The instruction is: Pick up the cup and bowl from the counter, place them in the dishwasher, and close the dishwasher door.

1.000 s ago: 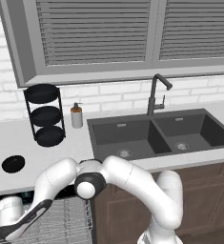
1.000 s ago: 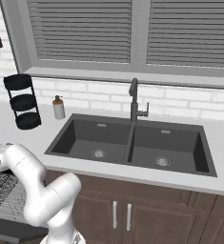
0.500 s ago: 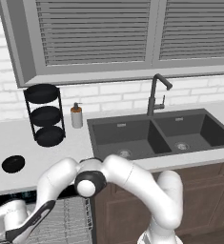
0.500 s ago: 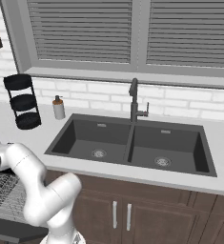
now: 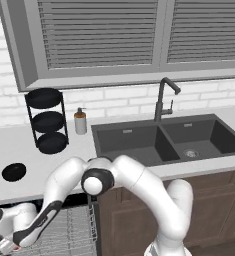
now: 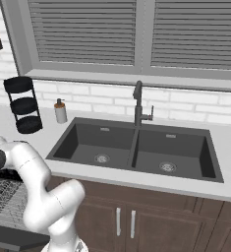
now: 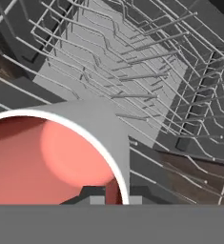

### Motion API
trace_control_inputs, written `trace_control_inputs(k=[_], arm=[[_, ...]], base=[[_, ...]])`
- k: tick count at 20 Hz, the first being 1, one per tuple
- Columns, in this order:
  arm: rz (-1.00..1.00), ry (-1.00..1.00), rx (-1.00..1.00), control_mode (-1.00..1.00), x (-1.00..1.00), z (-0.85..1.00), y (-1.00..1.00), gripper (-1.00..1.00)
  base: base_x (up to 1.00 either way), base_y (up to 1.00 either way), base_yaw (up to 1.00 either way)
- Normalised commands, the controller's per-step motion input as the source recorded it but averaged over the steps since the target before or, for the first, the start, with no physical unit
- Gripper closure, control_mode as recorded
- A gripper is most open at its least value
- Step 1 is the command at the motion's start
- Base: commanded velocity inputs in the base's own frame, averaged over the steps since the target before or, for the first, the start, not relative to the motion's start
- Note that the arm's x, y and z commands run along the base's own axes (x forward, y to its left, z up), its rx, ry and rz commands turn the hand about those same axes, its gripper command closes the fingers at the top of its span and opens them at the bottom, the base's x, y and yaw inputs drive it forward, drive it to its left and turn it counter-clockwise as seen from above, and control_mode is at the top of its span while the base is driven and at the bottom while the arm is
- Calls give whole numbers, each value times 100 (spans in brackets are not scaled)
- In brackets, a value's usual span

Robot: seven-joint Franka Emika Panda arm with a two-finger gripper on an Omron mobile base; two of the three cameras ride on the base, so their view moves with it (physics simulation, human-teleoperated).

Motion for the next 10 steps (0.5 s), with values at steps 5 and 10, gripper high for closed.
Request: trace_control_inputs(k=[5,10], arm=[[19,10,3,-100,-20,-19,-7,100],[10,4,0,-100,7,-8,-4,100]], base=[[0,0,0],[0,0,0]])
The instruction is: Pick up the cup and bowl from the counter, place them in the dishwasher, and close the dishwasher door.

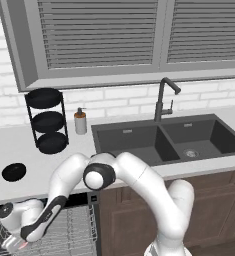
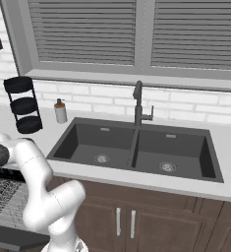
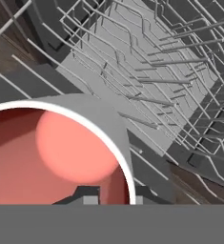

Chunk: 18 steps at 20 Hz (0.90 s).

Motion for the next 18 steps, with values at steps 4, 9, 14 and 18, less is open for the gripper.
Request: trace_control_inputs(k=[4,9,14,18], arm=[[6,1,4,-100,3,-21,-1,100],[3,0,4,-100,0,-19,0,-100],[5,0,4,-100,0,-2,-1,-100],[3,0,0,-100,0,4,-1,-100]], base=[[0,0,0],[0,0,0],[0,0,0],[0,0,0]])
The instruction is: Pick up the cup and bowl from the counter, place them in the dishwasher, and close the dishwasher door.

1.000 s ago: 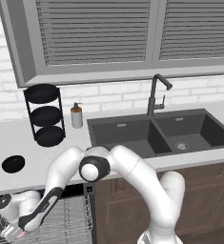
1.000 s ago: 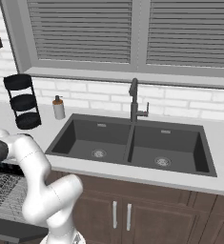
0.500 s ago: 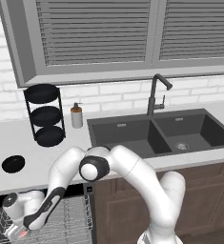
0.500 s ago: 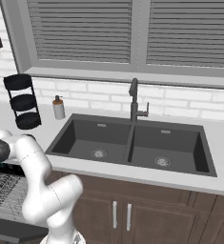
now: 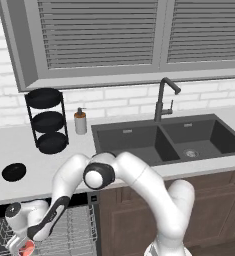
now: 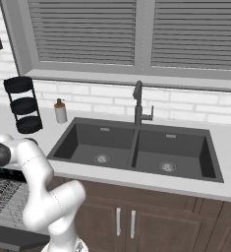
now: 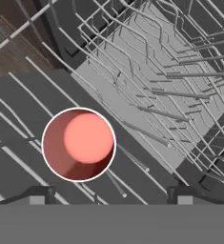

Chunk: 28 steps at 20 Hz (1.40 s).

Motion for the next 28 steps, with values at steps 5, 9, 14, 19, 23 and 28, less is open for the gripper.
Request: trace_control_inputs(k=[5,9,14,19,23,28], arm=[[0,0,2,-100,-13,82,-5,-100],[0,0,2,-100,-25,100,0,-100],[0,0,0,-100,-24,100,0,-100],[0,0,0,-100,0,100,0,-100],[-4,3,0,-100,0,100,-1,-100],[-14,12,4,-100,26,100,-14,-100]], base=[[0,0,0],[0,0,0],[0,0,0],[0,0,0],[0,0,0],[0,0,0]])
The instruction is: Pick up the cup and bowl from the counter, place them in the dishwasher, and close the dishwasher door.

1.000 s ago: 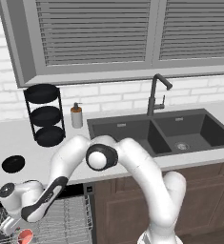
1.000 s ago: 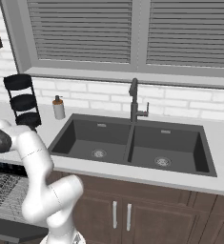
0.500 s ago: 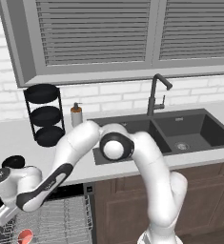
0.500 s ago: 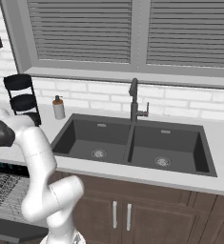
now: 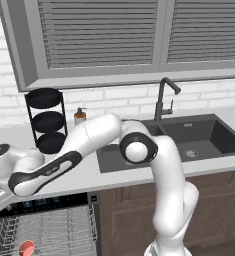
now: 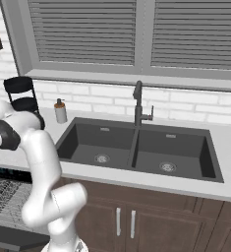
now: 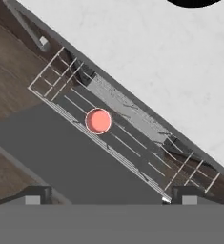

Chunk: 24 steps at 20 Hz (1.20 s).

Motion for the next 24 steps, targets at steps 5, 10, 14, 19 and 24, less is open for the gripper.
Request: trace_control_inputs(k=[5,10,14,19,24], arm=[[-23,21,5,-100,64,89,-24,-100],[-17,19,1,-100,48,18,-17,-100],[-7,4,0,-100,22,0,-3,-100],[-4,0,-1,-100,4,0,0,-100],[-13,2,-4,-100,30,0,0,-100]], base=[[0,0,0],[0,0,0],[0,0,0],[0,0,0],[0,0,0]])
